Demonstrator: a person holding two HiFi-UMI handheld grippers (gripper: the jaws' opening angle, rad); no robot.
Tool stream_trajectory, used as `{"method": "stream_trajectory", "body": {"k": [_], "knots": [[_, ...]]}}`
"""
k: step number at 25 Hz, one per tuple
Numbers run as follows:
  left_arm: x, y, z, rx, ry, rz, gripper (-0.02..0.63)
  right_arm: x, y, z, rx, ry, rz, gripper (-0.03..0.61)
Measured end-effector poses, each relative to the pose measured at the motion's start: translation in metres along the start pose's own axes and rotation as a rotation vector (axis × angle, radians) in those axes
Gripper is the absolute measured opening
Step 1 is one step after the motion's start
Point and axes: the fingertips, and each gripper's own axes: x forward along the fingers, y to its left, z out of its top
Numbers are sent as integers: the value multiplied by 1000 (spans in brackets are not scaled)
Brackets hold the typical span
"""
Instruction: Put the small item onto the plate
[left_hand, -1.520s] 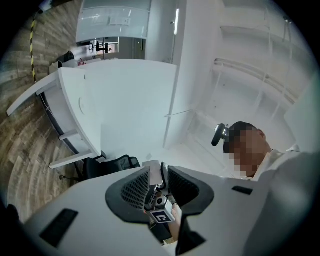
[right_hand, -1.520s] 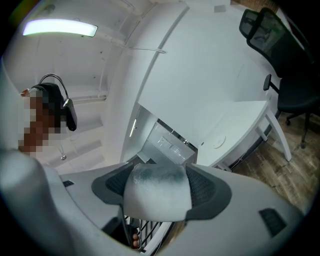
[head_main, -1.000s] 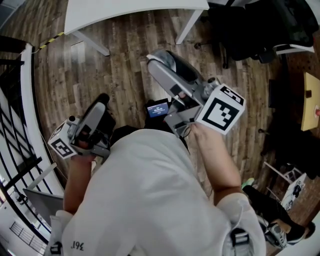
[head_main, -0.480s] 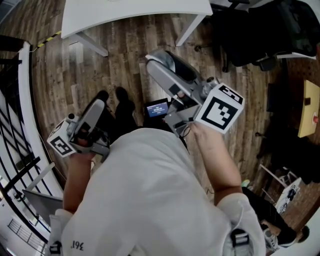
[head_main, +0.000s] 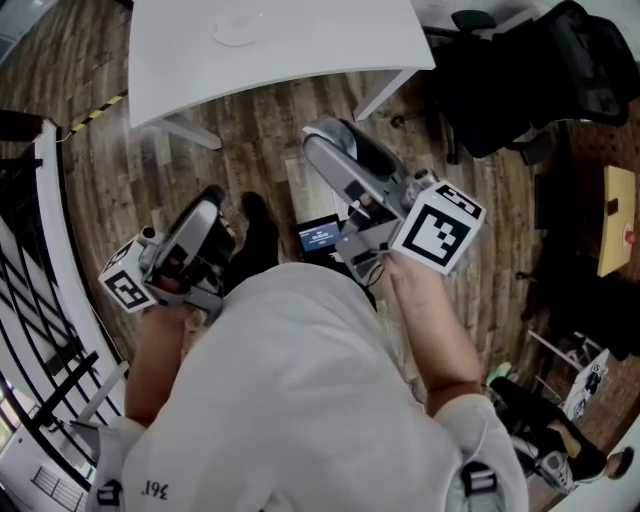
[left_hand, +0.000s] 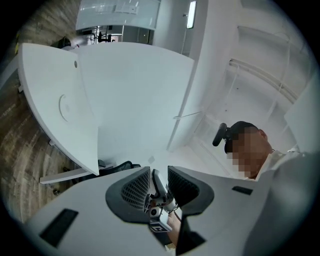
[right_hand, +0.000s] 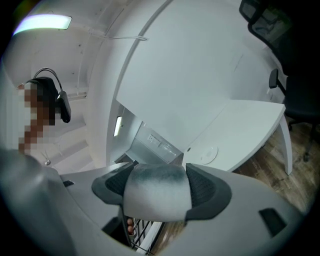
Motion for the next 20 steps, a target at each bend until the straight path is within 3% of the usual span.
{"method": "stream_trajectory", "body": {"k": [8,20], "knots": [[-2,34,82,-20,59,-9,110,78,-8,22,-14,-48,-44,318],[-15,67,150,-38,85,-31,110,153,-20,24,-38,-57,-87,318]]}}
